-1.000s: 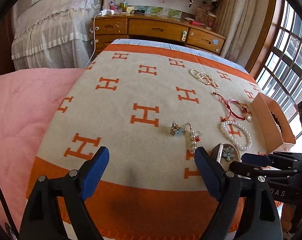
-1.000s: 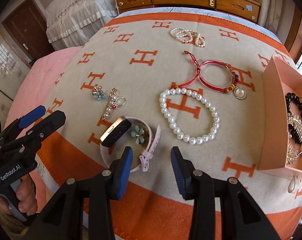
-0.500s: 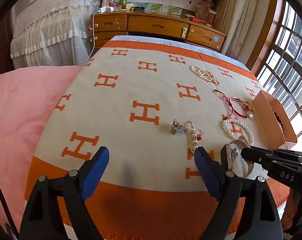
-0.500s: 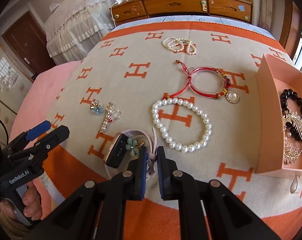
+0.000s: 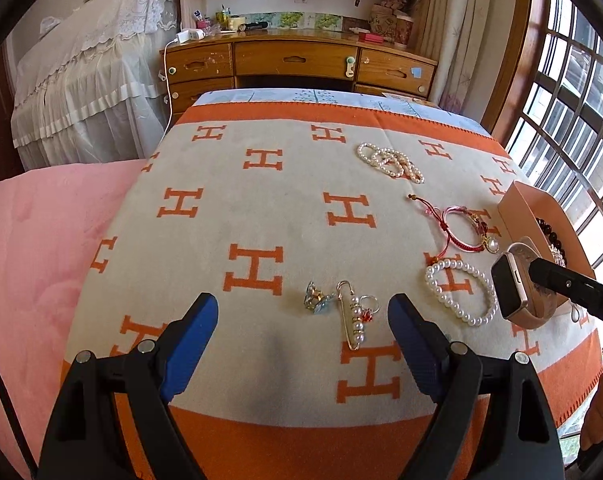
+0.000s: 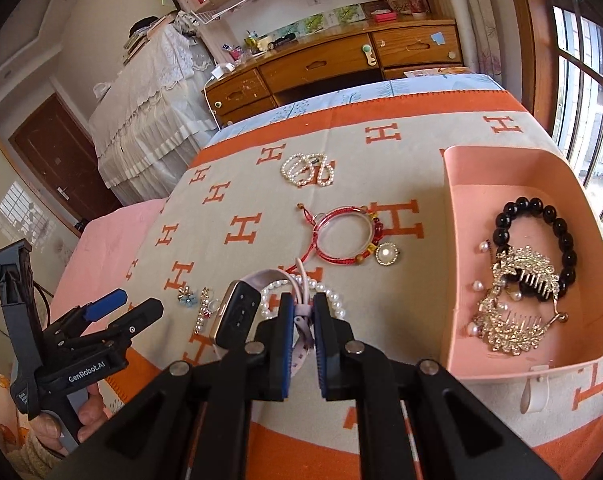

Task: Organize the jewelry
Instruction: 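Carry the watch to the pink box with the right tool while the left tool grasps the red string bracelet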

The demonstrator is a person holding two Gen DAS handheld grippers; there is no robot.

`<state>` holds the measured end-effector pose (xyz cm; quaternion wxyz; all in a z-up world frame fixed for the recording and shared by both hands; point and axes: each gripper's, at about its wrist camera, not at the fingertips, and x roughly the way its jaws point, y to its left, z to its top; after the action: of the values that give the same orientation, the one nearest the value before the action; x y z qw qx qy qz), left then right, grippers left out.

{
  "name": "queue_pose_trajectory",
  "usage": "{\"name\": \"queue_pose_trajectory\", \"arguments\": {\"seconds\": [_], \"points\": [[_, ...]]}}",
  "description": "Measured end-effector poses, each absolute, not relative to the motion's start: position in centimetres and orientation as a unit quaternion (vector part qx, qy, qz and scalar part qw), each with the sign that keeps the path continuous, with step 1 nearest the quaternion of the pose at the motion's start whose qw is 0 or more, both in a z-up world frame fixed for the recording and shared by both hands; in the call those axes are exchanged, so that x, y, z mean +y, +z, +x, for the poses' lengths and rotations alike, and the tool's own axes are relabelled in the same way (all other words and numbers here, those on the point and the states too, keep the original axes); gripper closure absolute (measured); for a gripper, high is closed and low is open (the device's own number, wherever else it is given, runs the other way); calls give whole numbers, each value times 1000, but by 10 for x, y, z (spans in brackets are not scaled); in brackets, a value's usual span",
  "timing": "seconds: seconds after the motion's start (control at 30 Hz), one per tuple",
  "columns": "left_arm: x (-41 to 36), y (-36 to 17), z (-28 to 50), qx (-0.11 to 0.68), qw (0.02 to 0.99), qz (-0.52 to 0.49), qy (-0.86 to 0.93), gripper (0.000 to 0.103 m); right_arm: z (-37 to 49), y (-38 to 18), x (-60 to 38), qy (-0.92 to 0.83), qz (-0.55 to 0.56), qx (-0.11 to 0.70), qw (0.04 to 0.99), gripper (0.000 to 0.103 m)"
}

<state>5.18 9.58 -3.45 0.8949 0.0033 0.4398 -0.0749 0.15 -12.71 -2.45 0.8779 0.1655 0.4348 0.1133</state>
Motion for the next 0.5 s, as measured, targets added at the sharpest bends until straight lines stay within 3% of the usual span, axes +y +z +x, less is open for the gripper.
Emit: {"name": "queue_pose_trajectory", "arguments": {"seconds": [0.5], "points": [[42,-32,73,457,880,39,-124,17,-6,-13,-185,84,212,382,896,94]]}}
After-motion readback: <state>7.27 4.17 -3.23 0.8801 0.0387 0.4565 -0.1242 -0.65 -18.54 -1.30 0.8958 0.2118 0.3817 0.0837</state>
